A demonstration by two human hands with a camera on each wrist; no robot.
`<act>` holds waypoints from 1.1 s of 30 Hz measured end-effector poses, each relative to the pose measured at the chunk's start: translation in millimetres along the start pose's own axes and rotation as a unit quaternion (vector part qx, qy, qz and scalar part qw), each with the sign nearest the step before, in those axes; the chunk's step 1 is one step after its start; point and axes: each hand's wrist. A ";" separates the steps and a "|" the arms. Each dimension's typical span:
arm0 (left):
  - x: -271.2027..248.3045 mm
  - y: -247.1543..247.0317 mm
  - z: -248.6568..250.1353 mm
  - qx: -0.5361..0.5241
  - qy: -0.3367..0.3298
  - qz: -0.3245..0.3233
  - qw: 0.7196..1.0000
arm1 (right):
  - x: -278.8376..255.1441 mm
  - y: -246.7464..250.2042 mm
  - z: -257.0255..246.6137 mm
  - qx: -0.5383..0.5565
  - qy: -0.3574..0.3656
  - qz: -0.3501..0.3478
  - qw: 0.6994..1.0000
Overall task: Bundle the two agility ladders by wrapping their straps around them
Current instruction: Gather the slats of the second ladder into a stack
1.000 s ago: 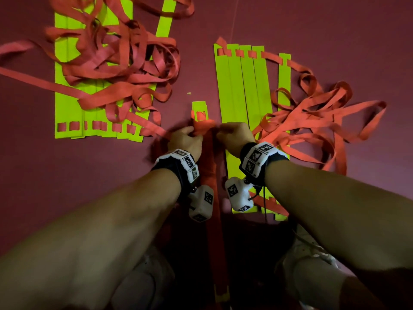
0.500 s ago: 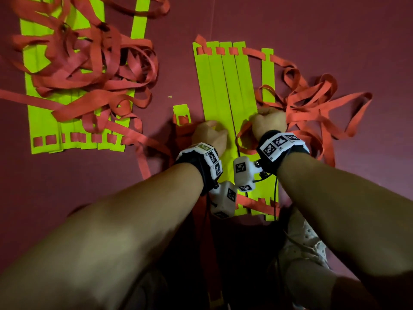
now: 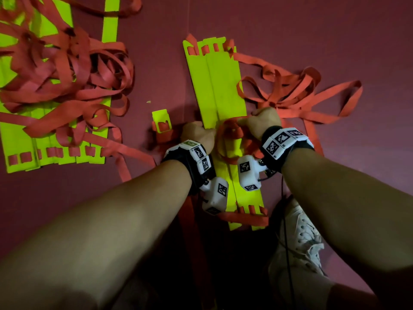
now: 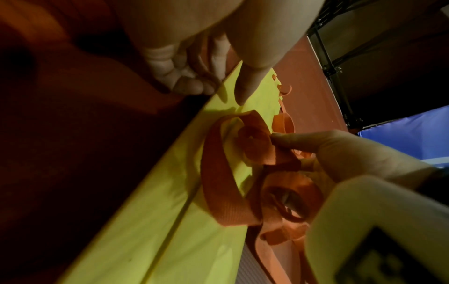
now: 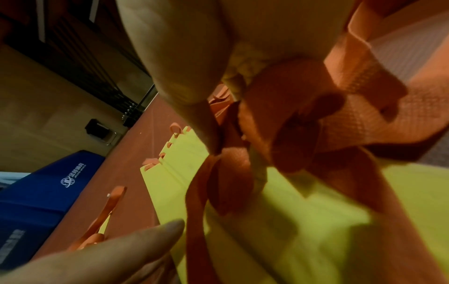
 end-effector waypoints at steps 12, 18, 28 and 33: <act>-10.6 8.6 12.8 -0.073 0.027 -0.016 0.997 | -5.9 -8.1 -0.7 0.041 -0.011 -0.141 0.989; -12.4 12.0 13.7 -0.136 0.017 -0.001 0.991 | -14.4 -1.2 -8.8 0.062 0.039 -0.136 0.988; -25.9 37.0 36.4 -0.190 -0.018 0.054 0.980 | -45.9 4.8 -19.5 0.129 0.098 -0.199 0.967; -34.7 61.3 61.0 -0.187 -0.083 0.064 0.977 | -77.4 15.0 -43.7 0.170 0.159 -0.208 0.950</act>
Point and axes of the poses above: each hand's wrist, its own x-axis towards the middle knuckle, its own y-axis out of the back of the hand, z = x × y, and after that the axes turned 15 degrees about -y, right-handed
